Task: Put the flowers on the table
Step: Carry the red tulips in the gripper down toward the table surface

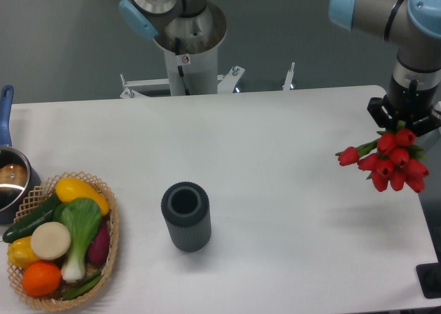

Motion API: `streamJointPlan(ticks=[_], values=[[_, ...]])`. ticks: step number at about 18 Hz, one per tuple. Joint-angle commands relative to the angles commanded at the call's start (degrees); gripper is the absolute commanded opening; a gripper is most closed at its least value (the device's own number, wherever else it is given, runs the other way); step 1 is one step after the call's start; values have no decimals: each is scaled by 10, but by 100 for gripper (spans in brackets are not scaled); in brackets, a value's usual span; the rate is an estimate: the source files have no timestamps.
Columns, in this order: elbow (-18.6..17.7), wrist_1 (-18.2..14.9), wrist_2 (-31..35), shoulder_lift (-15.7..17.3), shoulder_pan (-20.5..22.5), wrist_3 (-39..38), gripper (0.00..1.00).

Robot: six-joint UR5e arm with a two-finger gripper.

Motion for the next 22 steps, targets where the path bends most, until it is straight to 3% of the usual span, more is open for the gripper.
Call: streamJointPlan(ticks=[7,13,17,22], values=[[-11,1,2,-2,-18,-1,3],[-20,5,24,-15,-62,-27,5],[-20,8,25,-38,-91,-72,17],[-22,24,25,-78,-127,-91,39]])
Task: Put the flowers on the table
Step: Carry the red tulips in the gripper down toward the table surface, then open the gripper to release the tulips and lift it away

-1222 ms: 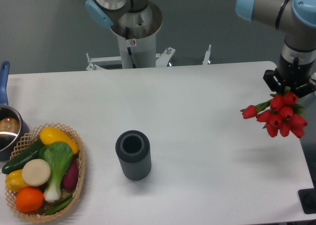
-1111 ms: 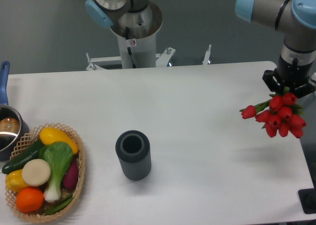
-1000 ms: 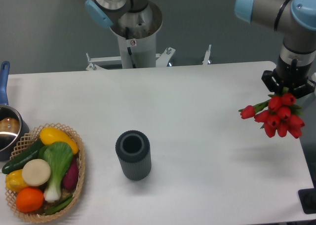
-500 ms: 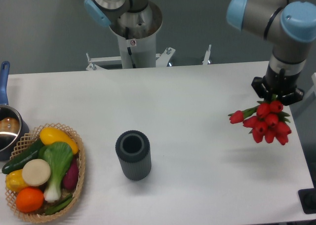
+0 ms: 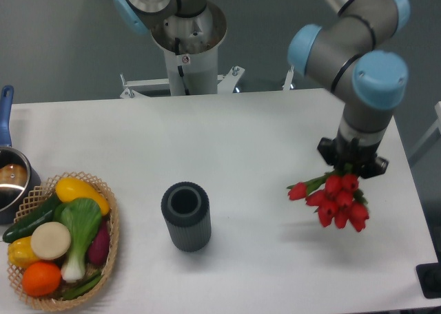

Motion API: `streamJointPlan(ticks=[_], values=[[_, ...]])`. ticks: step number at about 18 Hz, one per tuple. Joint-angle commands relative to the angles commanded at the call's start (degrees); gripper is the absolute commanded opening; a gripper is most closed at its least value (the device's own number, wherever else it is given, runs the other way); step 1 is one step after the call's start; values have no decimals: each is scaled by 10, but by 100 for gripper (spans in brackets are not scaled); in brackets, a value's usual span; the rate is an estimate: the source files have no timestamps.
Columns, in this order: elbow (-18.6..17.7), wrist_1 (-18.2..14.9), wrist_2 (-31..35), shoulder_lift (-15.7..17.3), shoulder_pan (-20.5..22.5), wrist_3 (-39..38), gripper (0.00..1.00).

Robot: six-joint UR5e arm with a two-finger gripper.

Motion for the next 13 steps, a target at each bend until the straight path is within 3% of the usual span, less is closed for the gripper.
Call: streamJointPlan(ticks=[3,5,7,10,13], values=[[0,18,-7,-23,-10,2,68],[-3,19,-6,-28,-11,2,76],[-3,21,-6,-26,-12,3,96],[-4,35,-6,-17,-10,3,99],[-11,93,7,-2,-6,-1,99]])
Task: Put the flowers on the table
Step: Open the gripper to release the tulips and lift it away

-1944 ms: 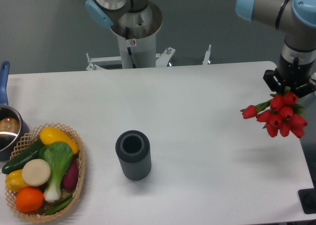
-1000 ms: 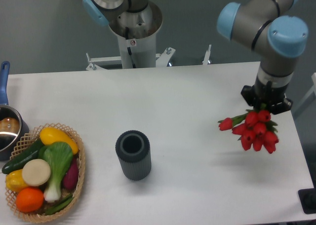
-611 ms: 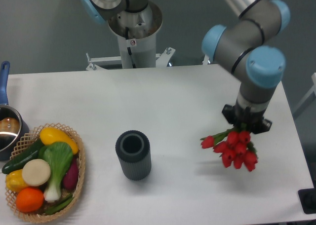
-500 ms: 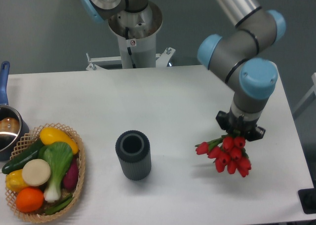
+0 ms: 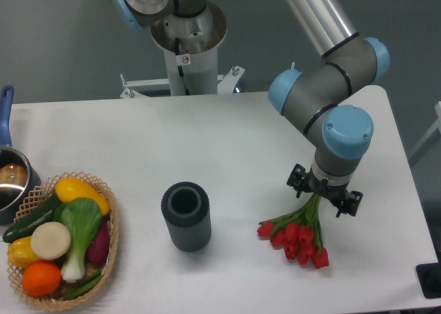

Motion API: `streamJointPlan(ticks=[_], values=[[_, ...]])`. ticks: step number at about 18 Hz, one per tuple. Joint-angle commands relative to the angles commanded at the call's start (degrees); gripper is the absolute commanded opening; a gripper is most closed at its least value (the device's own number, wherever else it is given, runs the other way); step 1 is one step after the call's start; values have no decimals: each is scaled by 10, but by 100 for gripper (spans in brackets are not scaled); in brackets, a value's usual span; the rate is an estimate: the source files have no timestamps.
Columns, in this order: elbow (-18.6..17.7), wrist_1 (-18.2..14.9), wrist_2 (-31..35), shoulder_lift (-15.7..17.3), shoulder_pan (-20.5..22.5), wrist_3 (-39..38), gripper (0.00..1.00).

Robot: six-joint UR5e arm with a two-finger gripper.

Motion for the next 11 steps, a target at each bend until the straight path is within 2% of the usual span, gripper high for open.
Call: streamJointPlan(ticks=[3,8,11], values=[[-13,7,45,9,14,0,100],[-24,17,39,35,52,18,100],[-26,12,31,38,75,80,100]])
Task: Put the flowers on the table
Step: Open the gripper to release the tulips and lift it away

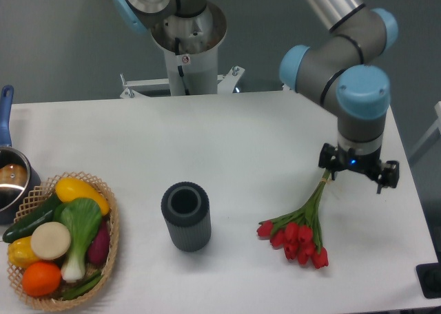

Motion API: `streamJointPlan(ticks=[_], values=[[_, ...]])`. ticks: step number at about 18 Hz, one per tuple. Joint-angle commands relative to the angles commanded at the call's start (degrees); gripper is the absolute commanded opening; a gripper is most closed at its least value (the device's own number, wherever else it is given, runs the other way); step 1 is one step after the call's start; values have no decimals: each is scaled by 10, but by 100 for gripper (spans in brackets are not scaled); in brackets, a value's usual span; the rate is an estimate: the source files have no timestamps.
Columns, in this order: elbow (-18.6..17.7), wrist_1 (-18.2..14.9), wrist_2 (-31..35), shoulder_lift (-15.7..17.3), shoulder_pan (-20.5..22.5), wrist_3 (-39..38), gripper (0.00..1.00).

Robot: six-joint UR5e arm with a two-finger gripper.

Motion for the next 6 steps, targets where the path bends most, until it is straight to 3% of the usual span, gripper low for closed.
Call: streamJointPlan(ticks=[6], values=[[-21,-9,-28,16,46,82,100]])
